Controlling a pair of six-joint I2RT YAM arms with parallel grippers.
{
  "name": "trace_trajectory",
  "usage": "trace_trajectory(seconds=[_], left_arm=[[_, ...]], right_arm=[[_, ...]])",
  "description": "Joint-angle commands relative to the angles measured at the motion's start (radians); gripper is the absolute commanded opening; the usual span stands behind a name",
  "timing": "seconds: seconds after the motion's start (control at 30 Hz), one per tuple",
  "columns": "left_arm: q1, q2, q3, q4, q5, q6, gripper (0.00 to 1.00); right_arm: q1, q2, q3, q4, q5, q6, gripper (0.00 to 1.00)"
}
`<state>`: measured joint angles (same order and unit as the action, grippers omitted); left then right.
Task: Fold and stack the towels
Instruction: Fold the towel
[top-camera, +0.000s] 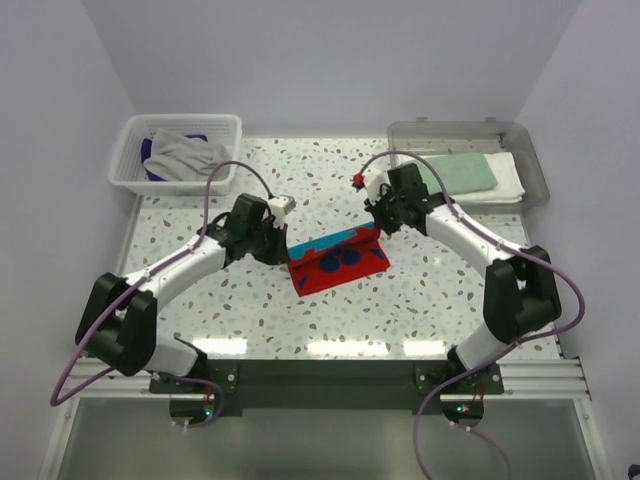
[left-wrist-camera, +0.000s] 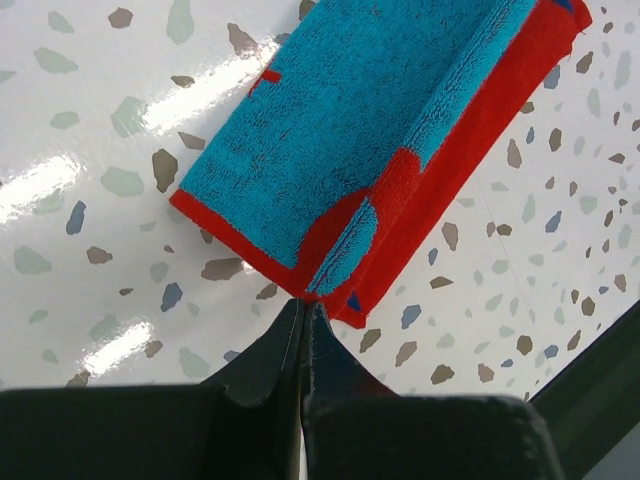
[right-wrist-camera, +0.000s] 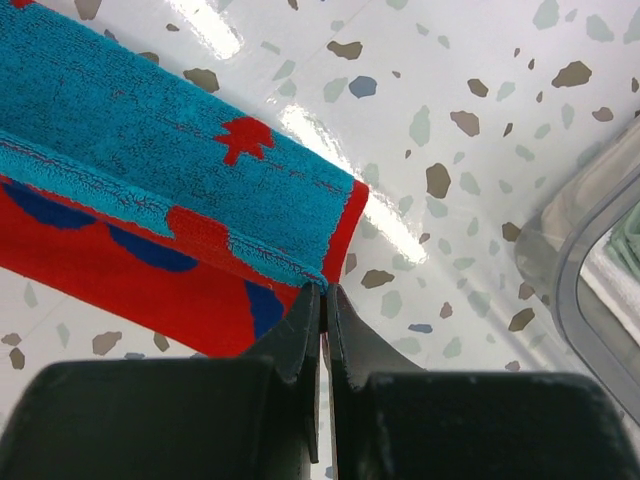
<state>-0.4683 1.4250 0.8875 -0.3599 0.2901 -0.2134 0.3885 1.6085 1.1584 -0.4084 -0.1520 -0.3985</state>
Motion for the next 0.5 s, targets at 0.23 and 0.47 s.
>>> trace_trajectory(seconds=[0.23, 0.47], left_arm=[[-0.024, -0.041, -0.085, -0.062, -0.005, -0.067, 0.00], [-0.056, -0.024, -0.133, -0.037, -0.003, -0.092, 0.00]], right_arm=[[0.010, -0.062, -0.065, -0.015, 0.141, 0.082, 0.00], [0.013, -0.047, -0.089, -0.026, 0.150, 0.115, 0.00]])
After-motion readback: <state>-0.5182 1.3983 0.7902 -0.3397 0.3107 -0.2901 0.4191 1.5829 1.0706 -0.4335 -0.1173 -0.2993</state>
